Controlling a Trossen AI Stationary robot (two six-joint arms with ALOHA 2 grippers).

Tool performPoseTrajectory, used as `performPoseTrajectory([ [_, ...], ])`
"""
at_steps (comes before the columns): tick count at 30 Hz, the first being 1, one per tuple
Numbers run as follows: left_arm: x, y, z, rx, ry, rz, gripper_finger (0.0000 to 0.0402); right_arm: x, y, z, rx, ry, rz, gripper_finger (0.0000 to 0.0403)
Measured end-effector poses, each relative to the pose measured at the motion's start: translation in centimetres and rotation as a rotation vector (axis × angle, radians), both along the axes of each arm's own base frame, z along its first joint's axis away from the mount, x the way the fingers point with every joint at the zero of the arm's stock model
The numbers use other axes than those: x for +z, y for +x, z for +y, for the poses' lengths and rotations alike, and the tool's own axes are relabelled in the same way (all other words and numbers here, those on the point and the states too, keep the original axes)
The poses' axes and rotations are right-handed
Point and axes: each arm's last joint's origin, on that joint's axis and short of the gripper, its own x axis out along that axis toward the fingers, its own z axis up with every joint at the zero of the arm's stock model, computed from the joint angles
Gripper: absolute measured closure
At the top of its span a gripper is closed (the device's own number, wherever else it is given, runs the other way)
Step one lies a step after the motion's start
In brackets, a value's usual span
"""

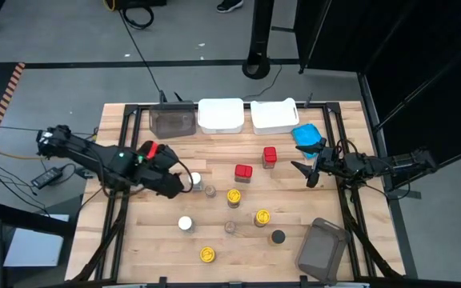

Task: Sort spices by type
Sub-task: Put the purple seasoning bottle into the top black bin

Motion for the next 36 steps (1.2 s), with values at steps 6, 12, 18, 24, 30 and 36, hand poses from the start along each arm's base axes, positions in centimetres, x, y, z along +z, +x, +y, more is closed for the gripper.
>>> performPoseTrajectory([
  [6,-0.7,0.7,-0.3,0.004,-0.007,0.03,0.0096,0.6,0.0,0.0,-0.001,0.031,-0.074,0.0082],
  [12,0.8,0.7,0.0,-0.043,-0.25,0.015,0.0096,2.0,-0.1,0.0,0.03,0.218,-0.287,0.0082],
  [18,1.7,-0.7,1.6,-0.098,-0.325,0.081,0.0096,3.4,-0.4,0.0,0.045,0.272,-0.424,0.0082],
  [24,0.4,-1.4,2.6,-0.238,-0.272,0.145,0.0096,7.3,-1.1,-0.1,0.027,0.105,-0.399,0.0082],
  [30,-2.5,-1.3,2.6,-0.328,-0.23,0.233,0.0096,10.4,-1.5,-0.2,-0.011,-0.013,-0.245,0.0082],
  [36,-4.6,-0.9,2.6,-0.358,-0.213,0.224,0.0096,10.6,-1.2,-0.2,-0.01,-0.016,-0.179,0.0082],
])
